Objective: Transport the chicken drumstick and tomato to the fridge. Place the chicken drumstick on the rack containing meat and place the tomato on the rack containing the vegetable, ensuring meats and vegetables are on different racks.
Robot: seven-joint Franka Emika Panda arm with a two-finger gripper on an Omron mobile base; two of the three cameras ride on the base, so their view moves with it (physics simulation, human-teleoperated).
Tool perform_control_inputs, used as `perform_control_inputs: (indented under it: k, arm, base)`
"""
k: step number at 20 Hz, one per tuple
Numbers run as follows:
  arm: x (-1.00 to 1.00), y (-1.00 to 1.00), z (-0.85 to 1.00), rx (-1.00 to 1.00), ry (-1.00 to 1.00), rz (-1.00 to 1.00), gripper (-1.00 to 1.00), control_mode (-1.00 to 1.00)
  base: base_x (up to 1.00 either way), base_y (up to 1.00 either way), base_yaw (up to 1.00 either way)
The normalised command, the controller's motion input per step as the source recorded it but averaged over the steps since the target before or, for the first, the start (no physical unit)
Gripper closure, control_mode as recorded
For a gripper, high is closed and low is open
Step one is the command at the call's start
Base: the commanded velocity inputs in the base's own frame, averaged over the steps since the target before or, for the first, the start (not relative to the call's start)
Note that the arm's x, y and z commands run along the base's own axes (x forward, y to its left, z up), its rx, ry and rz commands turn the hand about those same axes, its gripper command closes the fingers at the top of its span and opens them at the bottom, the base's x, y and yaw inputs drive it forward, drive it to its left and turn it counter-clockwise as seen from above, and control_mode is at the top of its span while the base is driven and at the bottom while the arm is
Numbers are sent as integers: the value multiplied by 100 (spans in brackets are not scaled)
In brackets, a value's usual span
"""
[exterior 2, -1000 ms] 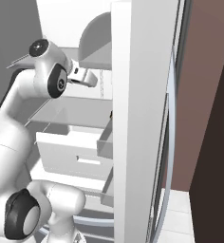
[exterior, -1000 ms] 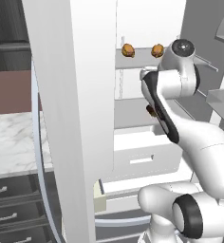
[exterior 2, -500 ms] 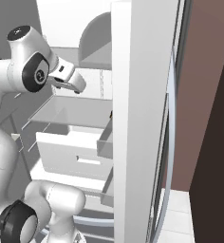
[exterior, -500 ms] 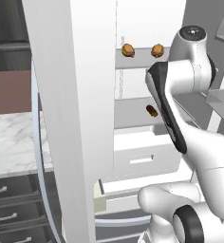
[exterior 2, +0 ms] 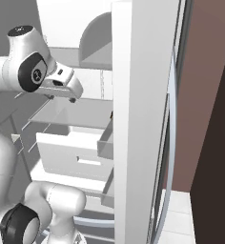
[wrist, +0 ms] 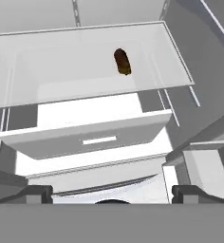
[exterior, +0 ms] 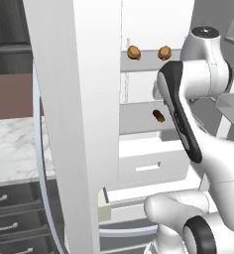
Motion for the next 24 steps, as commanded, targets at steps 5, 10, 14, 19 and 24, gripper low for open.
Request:
perform_control_inputs:
  k: [5, 10, 14, 19, 24]
  arm:
    - [-50, 6, -35, 0, 10, 15, -100, -100]
    - [-35, 14, -50, 0, 9, 13, -100, -100]
    - [-45, 4, -10, 0, 0, 9, -100, -100]
    - [-72, 1, 0, 0, 0, 5, -100, -100]
    - [-100, 17, 5, 0, -15, 6, -100, -100]
  base:
    - [0, 0, 0]
    - [0, 0, 0]
    - [0, 0, 0]
    - [0, 0, 0]
    - [0, 0, 0]
